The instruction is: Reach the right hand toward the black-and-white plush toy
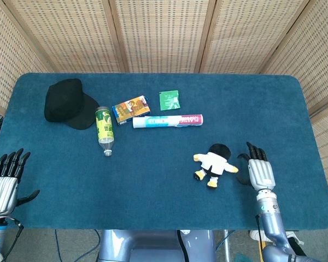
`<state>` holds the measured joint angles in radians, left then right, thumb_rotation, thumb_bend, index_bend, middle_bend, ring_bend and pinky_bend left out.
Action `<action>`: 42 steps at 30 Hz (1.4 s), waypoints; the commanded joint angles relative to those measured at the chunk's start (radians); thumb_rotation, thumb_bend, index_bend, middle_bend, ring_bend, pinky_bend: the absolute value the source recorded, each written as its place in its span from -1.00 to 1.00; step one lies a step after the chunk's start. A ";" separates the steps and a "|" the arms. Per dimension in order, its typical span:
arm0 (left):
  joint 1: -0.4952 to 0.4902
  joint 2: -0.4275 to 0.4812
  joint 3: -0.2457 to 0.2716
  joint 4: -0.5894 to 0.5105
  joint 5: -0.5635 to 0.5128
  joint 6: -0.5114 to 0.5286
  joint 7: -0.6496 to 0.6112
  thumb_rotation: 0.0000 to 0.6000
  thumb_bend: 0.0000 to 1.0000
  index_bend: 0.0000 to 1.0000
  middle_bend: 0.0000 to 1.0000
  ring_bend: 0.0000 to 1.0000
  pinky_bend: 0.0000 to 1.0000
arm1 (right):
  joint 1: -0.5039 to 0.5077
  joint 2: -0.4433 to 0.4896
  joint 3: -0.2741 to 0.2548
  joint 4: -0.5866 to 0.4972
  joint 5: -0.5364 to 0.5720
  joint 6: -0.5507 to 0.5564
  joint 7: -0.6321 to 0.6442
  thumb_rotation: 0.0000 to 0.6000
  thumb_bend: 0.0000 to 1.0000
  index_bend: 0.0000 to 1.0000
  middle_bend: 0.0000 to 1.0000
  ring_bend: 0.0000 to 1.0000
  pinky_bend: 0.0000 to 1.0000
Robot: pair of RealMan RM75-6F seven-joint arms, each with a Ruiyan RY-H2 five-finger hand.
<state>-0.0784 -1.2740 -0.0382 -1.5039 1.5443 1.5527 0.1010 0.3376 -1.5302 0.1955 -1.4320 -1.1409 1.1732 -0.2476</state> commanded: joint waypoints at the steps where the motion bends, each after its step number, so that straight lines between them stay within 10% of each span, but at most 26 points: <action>1: 0.001 0.001 -0.001 0.000 -0.002 0.001 -0.003 1.00 -0.78 -1.00 -1.00 -1.00 -1.00 | 0.003 -0.004 0.002 0.011 0.010 -0.006 0.001 1.00 -0.25 -0.24 -1.00 -1.00 -0.77; 42: -0.001 -0.002 0.001 0.010 -0.002 -0.007 -0.012 1.00 -0.78 -1.00 -1.00 -1.00 -1.00 | 0.033 -0.091 0.013 0.128 0.044 -0.026 0.034 1.00 -0.02 0.23 -0.61 -1.00 -0.60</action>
<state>-0.0799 -1.2760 -0.0375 -1.4942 1.5428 1.5460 0.0889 0.3705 -1.6204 0.2083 -1.3037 -1.0961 1.1470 -0.2136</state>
